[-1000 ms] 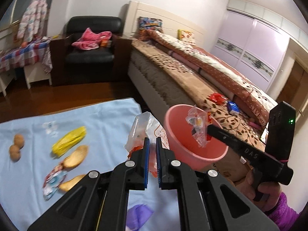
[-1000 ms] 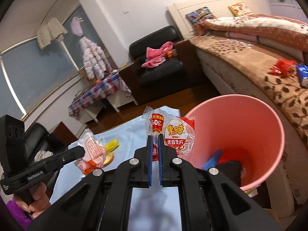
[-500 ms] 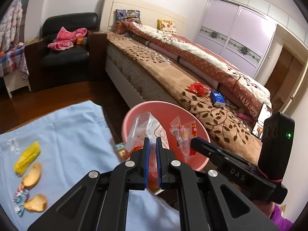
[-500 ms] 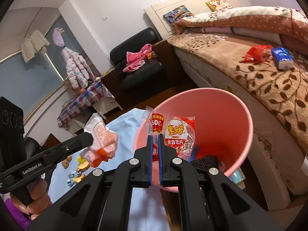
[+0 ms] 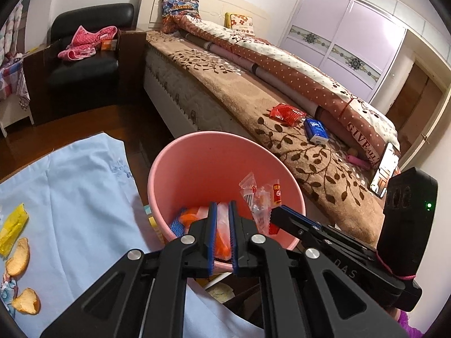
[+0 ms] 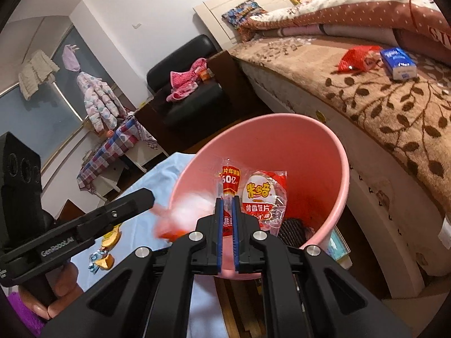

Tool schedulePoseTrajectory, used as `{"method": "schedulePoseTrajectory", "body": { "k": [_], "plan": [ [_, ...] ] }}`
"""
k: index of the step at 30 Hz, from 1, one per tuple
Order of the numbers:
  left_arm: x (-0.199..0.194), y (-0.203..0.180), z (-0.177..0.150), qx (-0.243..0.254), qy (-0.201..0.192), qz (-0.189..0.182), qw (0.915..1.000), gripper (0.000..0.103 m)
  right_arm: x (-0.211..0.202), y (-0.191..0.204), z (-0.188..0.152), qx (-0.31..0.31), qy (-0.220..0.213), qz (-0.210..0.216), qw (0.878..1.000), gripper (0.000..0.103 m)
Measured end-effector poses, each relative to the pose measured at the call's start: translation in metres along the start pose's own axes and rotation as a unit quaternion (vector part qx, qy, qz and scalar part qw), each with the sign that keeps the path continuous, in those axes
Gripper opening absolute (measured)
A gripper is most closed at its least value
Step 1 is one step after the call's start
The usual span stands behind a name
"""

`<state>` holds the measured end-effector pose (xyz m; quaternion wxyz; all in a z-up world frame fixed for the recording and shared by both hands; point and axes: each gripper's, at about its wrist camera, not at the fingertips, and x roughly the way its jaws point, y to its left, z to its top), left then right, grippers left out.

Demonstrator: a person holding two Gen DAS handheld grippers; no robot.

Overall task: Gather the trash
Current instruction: 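Carry the bag and packet to the pink bucket and open both tools, then move both open tools back over the table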

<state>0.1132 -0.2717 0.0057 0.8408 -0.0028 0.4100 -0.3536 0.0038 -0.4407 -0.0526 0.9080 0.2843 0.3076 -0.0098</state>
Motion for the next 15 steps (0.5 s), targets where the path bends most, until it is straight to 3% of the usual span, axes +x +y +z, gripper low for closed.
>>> {"method": "schedulePoseTrajectory", "body": {
  "k": [4, 9, 15],
  "plan": [
    [-0.003, 0.0, 0.0, 0.001, -0.005, 0.003, 1.0, 0.022, 0.002, -0.004, 0.0, 0.006, 0.004, -0.003, 1.0, 0.011],
    [-0.012, 0.002, 0.002, -0.003, -0.015, 0.004, 0.9999, 0.027, 0.0, -0.002, 0.0, 0.003, 0.0, -0.002, 1.0, 0.026],
    [-0.023, 0.005, -0.002, -0.004, -0.019, 0.01, 0.9998, 0.031, -0.004, 0.003, 0.001, -0.002, -0.003, -0.004, 1.0, 0.027]
  ]
}}
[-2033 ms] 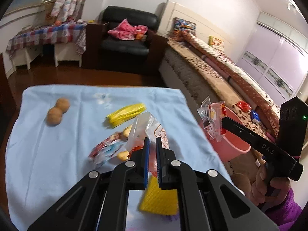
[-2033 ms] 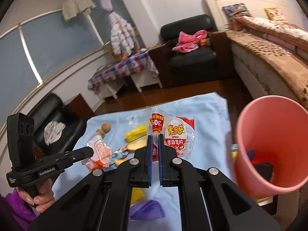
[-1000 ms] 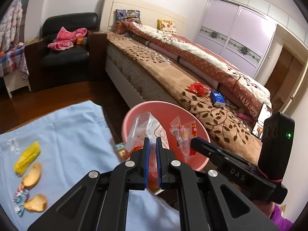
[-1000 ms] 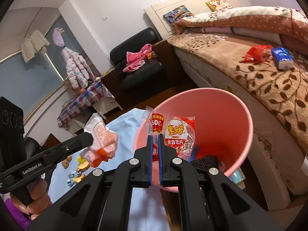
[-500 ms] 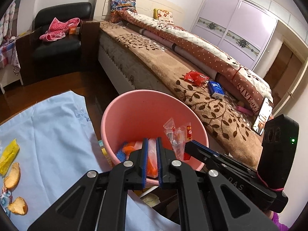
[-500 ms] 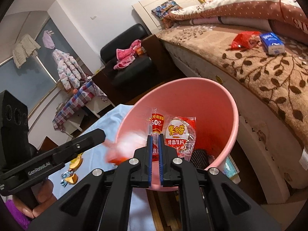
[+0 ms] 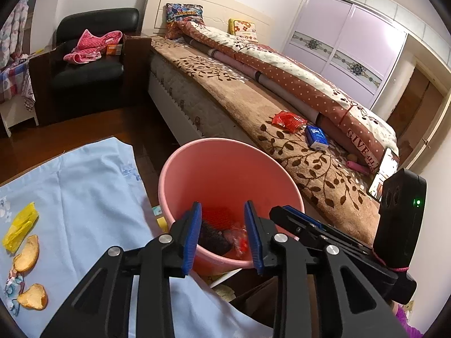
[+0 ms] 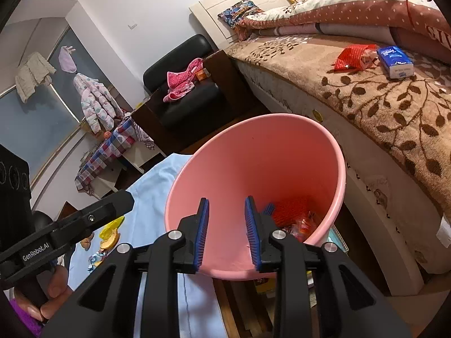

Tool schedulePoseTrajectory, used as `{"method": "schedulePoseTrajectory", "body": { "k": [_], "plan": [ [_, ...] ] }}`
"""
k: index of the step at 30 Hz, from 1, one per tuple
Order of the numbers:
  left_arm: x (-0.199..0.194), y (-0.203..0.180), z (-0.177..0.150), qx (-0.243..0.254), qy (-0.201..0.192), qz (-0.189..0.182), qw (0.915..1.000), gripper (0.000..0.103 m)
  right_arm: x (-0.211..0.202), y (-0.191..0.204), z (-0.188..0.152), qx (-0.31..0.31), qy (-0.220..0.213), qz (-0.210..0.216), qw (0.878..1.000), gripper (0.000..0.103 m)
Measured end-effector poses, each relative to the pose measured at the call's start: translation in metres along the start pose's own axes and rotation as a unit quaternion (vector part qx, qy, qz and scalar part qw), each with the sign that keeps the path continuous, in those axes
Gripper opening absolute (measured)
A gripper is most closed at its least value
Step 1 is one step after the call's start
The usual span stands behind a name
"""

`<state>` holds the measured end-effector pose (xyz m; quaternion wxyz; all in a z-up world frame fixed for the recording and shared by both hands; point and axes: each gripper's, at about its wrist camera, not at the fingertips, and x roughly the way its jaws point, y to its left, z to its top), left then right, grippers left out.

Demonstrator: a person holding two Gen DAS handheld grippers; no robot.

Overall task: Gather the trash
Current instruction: 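Move both open tools back over the table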

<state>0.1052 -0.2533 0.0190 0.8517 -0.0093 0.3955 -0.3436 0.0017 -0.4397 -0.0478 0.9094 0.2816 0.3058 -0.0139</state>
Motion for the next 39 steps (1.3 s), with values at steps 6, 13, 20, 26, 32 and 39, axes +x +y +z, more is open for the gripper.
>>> {"method": "schedulePoseTrajectory", "body": {
  "k": [6, 13, 20, 26, 32, 39],
  "plan": [
    [-0.018, 0.008, -0.003, -0.005, -0.012, 0.015, 0.9998, 0.038, -0.006, 0.014, 0.0, -0.013, -0.005, 0.005, 1.0, 0.027],
    [-0.05, 0.034, -0.013, -0.022, -0.023, 0.05, 0.9982, 0.038, -0.011, 0.044, -0.015, -0.035, 0.004, 0.026, 0.999, 0.027],
    [-0.106, 0.079, -0.033, -0.035, -0.048, 0.116, 0.9914, 0.038, -0.006, 0.089, -0.041, -0.098, 0.048, 0.076, 0.991, 0.027],
    [-0.16, 0.13, -0.065, -0.071, -0.054, 0.174, 0.9807, 0.038, -0.002, 0.127, -0.062, -0.152, 0.099, 0.131, 0.975, 0.027],
    [-0.19, 0.157, -0.101, -0.104, -0.042, 0.186, 0.9762, 0.038, 0.007, 0.164, -0.096, -0.208, 0.204, 0.214, 0.933, 0.027],
    [-0.18, 0.14, -0.132, -0.074, -0.012, 0.154, 0.9852, 0.043, 0.015, 0.199, -0.147, -0.254, 0.288, 0.253, 0.888, 0.027]
  ]
}}
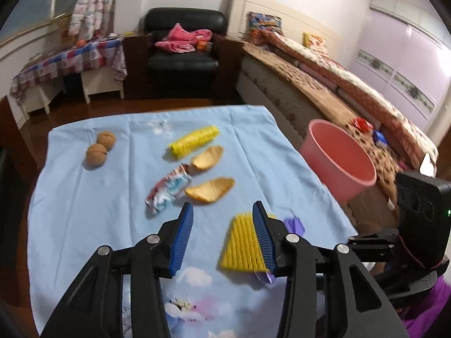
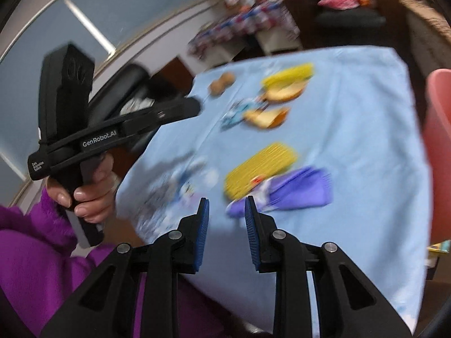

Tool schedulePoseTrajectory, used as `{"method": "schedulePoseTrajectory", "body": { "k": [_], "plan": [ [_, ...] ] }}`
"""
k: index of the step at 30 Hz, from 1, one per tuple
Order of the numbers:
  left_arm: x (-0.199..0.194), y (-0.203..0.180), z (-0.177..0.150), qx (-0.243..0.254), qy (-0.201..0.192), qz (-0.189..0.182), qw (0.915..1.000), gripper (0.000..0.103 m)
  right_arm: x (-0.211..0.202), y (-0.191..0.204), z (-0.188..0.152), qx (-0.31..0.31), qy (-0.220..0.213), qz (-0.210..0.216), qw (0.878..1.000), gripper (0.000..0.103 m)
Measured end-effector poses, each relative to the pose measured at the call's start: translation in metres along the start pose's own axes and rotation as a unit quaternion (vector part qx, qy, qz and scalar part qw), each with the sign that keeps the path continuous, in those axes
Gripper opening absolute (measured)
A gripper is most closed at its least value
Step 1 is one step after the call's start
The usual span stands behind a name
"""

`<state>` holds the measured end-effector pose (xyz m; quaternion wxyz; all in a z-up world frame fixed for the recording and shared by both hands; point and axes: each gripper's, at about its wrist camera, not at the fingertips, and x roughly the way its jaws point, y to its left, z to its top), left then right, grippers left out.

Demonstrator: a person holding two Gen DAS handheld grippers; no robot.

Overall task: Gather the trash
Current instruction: 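Move both open tools back over the table, then grasp the yellow foam net with the left tool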

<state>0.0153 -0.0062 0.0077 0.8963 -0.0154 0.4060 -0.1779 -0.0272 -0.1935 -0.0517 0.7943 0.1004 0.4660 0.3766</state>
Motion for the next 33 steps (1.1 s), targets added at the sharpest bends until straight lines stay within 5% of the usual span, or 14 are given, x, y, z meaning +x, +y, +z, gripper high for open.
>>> {"method": "schedulePoseTrajectory", "body": {
  "k": [10, 14, 18, 27, 33],
  "plan": [
    [0.006, 0.013, -0.017, -0.012, 0.006, -0.007, 0.9999, 0.043, 0.056, 0.012, 0.002, 0.0, 0.062, 0.046, 0.997, 0.027],
    [0.009, 0.018, -0.017, -0.017, 0.009, -0.01, 0.9998, 0.043, 0.038, -0.012, 0.003, 0.027, 0.027, -0.044, 0.998, 0.027],
    [0.017, 0.016, -0.018, -0.02, 0.019, -0.023, 0.9993, 0.045, 0.007, -0.035, 0.005, 0.043, -0.023, -0.152, 0.987, 0.027],
    [0.044, -0.014, -0.009, -0.014, 0.05, -0.068, 0.9963, 0.046, -0.021, -0.043, -0.008, 0.059, -0.078, -0.195, 0.976, 0.027],
    [0.079, -0.033, -0.007, -0.067, 0.126, -0.088, 0.9859, 0.046, -0.032, -0.039, -0.028, 0.075, -0.099, -0.213, 0.969, 0.027]
  ]
}}
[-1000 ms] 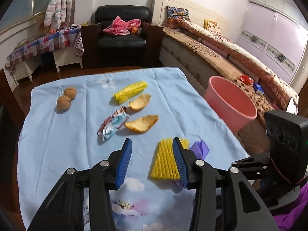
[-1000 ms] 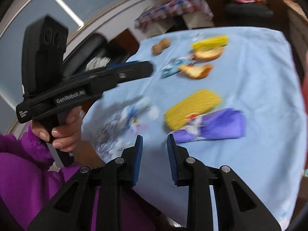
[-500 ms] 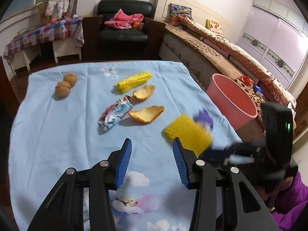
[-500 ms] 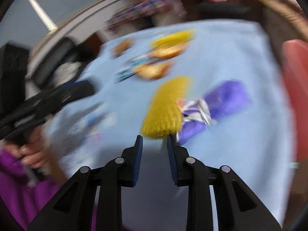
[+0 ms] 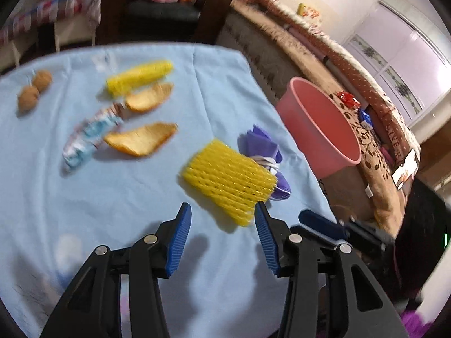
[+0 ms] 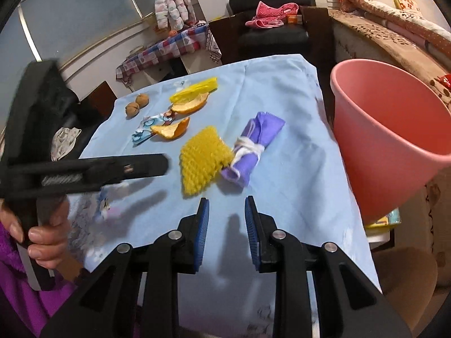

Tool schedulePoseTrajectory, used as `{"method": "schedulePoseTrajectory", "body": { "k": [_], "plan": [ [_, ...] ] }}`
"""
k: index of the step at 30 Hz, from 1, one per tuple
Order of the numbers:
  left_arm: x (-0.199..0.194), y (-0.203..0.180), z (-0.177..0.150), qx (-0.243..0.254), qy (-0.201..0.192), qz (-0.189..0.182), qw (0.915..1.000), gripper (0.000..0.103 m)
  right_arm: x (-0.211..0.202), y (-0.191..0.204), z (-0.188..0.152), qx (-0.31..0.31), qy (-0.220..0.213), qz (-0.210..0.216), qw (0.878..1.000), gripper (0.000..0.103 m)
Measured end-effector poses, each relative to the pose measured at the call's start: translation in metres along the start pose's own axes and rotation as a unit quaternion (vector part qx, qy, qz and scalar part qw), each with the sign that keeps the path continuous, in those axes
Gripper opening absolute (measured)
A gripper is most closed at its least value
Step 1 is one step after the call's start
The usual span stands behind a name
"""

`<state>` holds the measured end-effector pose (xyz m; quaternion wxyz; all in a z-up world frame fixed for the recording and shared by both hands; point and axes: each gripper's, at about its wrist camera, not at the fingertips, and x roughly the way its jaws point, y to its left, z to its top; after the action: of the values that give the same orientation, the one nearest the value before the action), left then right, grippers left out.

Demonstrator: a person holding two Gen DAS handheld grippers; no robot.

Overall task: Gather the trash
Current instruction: 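Grasp the yellow foam net with the left tool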

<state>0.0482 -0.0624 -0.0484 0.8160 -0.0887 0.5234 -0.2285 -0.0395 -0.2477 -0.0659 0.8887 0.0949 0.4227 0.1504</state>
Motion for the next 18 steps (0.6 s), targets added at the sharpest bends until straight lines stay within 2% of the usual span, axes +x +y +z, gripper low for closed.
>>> {"method": "schedulePoseTrajectory", "body": {
  "k": [3, 7, 11, 13, 14, 15, 18],
  "plan": [
    [0.011, -0.003, 0.006, -0.035, 0.008, 0.005, 0.9994, 0.05, -0.009, -0.005, -0.003, 0.016, -0.015, -0.01, 1.0, 0.027],
    [0.026, -0.006, 0.014, -0.086, 0.024, 0.013, 0.9959, 0.051, -0.019, -0.008, -0.01, 0.026, -0.025, -0.017, 0.999, 0.027],
    [0.039, -0.014, 0.018, -0.094, 0.03, 0.035, 0.9945, 0.05, -0.03, -0.008, -0.013, 0.031, -0.037, -0.026, 0.998, 0.027],
    [0.042, -0.024, 0.018, -0.061, 0.017, 0.068, 0.9957, 0.038, -0.037, -0.007, -0.016, 0.03, -0.046, -0.03, 0.998, 0.027],
    [0.043, -0.028, 0.017, -0.042, 0.009, 0.085, 0.9954, 0.017, -0.04, -0.005, -0.017, 0.029, -0.049, -0.031, 0.998, 0.027],
    [0.043, -0.029, 0.016, -0.032, 0.007, 0.091, 0.9953, 0.009, -0.044, -0.004, -0.019, 0.028, -0.053, -0.032, 0.998, 0.027],
    [0.036, -0.026, 0.009, -0.028, -0.001, 0.08, 0.9964, 0.007, -0.052, -0.003, -0.024, 0.037, -0.061, -0.034, 0.997, 0.027]
  ]
}}
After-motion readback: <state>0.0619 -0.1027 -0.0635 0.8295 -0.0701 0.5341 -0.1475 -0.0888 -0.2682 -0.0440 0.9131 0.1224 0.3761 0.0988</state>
